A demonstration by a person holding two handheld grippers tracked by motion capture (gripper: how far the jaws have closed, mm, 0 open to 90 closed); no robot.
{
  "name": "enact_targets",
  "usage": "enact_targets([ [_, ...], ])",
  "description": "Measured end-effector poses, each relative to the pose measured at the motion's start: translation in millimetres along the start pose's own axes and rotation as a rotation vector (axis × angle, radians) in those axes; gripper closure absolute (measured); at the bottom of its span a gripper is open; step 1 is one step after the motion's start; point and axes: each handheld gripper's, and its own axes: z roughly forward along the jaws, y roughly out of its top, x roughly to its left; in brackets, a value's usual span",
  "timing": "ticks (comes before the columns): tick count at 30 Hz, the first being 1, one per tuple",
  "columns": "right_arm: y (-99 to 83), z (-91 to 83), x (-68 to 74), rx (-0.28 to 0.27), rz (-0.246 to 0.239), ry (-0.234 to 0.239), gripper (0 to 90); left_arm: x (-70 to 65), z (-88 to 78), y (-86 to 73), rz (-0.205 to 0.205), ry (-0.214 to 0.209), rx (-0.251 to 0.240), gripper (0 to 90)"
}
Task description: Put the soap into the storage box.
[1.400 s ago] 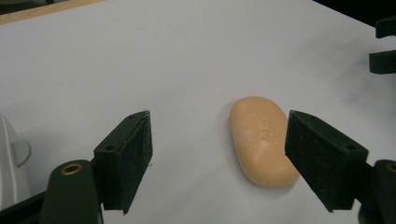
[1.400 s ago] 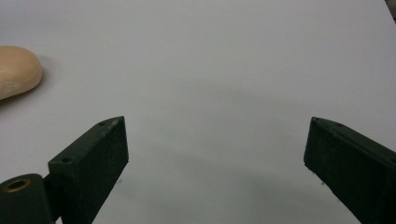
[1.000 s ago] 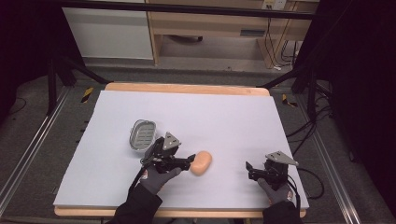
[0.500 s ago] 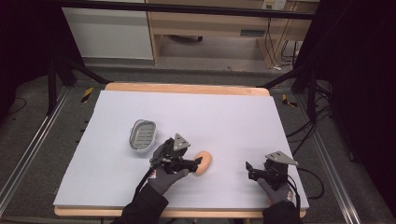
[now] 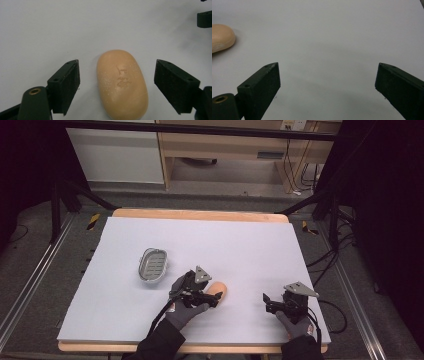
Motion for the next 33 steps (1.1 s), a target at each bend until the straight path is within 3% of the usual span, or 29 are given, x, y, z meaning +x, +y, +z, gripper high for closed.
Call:
enact_targets([
  [17, 0.1, 0.2, 0.0, 0.003, -0.002, 0.004, 6.3, -6.7, 19.2, -1.8, 0.019, 0.003, 0.062, 20.2],
  [33, 0.1, 1.4, 1.0, 0.009, -0.005, 0.004, 6.2, -4.3, 34.2, -7.8, -0.003, 0.004, 0.117, 22.4],
])
